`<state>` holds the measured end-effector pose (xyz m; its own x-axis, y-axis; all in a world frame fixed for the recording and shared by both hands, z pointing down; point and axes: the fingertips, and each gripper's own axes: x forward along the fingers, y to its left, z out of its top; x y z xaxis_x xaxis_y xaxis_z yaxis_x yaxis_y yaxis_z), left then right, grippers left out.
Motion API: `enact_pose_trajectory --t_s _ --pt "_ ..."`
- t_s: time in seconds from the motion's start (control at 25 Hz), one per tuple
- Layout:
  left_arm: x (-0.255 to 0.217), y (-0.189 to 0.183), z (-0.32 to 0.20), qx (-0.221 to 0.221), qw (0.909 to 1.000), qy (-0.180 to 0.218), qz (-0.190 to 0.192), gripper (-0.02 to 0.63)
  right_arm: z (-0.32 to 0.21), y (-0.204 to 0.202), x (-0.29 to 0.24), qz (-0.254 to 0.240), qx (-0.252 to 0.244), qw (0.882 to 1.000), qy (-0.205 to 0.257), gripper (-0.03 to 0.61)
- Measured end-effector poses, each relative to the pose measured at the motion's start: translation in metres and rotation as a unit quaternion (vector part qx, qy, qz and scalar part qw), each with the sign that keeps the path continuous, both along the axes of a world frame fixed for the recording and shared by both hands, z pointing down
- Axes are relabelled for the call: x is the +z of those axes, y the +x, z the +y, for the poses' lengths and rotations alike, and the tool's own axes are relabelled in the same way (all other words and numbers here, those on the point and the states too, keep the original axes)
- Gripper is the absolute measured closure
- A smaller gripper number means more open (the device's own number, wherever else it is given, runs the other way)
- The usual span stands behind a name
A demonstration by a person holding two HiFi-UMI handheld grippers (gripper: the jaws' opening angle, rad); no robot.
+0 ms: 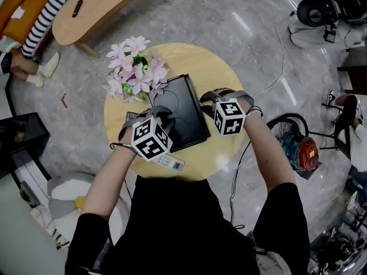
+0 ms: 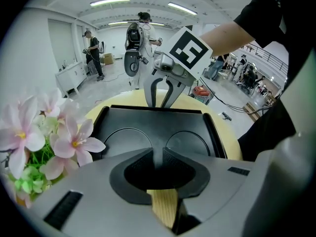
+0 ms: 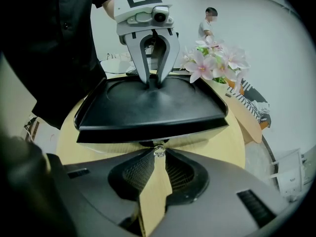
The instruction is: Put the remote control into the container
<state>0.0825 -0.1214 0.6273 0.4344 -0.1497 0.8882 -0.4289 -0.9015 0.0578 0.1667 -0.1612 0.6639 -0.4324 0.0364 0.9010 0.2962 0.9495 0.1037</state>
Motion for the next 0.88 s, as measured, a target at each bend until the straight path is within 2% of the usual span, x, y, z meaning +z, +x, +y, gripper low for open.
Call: enact_pose_trajectory --t_s 0.24,0.68,0.88 --pt "0.0 -0.001 0.0 -0.001 1.0 -0.009 -0.001 0.551 -0.018 0.035 -0.001 0.024 0.022 0.999 0.009 0.513" --pt "-0.001 0.0 0.001 -0.001 0.9999 -0.008 -0.01 0.551 -0.022 0.043 -0.002 0.028 0.03 0.999 0.0 0.512" --pt "-0.001 0.0 0.001 -0.001 0.9999 -0.008 -0.011 0.551 -0.03 0.059 -0.002 0.042 0.043 0.998 0.007 0.514"
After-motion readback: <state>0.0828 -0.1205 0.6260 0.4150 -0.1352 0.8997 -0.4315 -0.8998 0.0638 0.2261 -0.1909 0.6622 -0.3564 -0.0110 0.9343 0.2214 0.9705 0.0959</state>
